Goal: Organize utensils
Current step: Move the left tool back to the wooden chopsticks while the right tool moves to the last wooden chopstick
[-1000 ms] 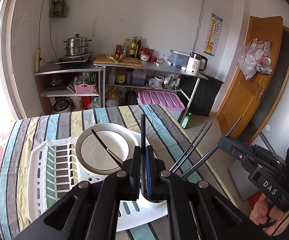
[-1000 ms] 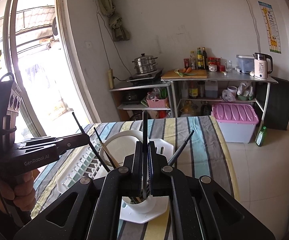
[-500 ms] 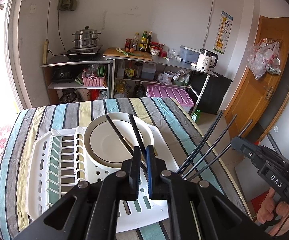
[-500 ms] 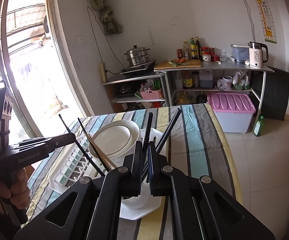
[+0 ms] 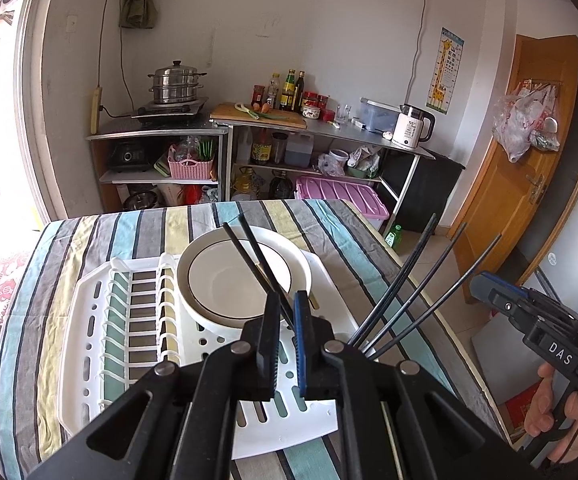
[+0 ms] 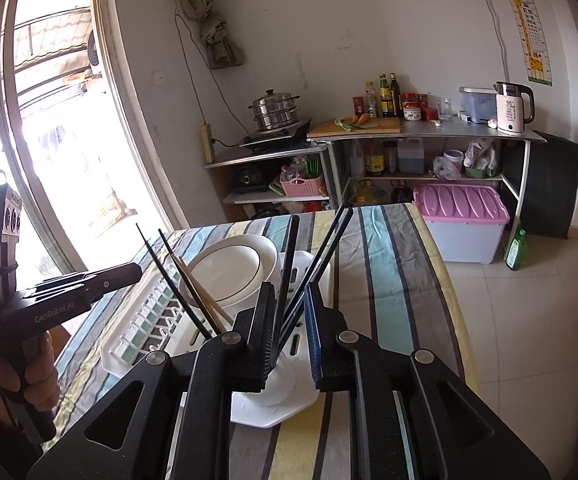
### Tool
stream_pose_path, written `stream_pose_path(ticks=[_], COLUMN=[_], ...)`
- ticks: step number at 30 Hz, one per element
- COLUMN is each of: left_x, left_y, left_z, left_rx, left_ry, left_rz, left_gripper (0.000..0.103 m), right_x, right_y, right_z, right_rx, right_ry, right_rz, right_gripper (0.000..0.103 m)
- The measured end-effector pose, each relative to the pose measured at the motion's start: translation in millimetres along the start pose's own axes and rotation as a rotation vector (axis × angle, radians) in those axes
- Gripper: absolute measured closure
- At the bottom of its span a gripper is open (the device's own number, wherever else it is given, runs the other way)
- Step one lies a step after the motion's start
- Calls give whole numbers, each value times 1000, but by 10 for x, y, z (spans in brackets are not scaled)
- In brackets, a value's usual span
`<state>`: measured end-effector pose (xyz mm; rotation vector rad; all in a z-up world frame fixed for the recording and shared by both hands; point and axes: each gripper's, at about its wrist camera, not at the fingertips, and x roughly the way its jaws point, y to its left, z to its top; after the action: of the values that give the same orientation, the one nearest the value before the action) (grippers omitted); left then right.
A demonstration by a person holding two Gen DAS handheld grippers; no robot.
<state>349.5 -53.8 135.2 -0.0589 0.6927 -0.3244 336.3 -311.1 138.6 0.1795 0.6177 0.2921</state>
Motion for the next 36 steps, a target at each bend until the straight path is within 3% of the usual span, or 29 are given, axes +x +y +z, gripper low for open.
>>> stream_pose_path(ticks=[8, 16, 24, 36], left_x=[-293, -683, -915, -1209], left_y=[13, 38, 25, 0], left_z=[-252, -808, -1450, -2049], left_rx=[9, 9, 22, 25], left_ry=[-41, -85, -68, -57], left_rz=[11, 39, 67, 112], left_gripper=[95, 90, 89, 85], right_x=[-296, -675, -899, -1043], right_y=[125, 336, 550, 708], right_z=[-238, -676, -1156, -1672], right_rx=[-38, -88, -112, -110], right_ry=[-21, -36, -11, 44], right_rz=[-2, -21, -3, 23], right_gripper=[87, 86, 86, 85])
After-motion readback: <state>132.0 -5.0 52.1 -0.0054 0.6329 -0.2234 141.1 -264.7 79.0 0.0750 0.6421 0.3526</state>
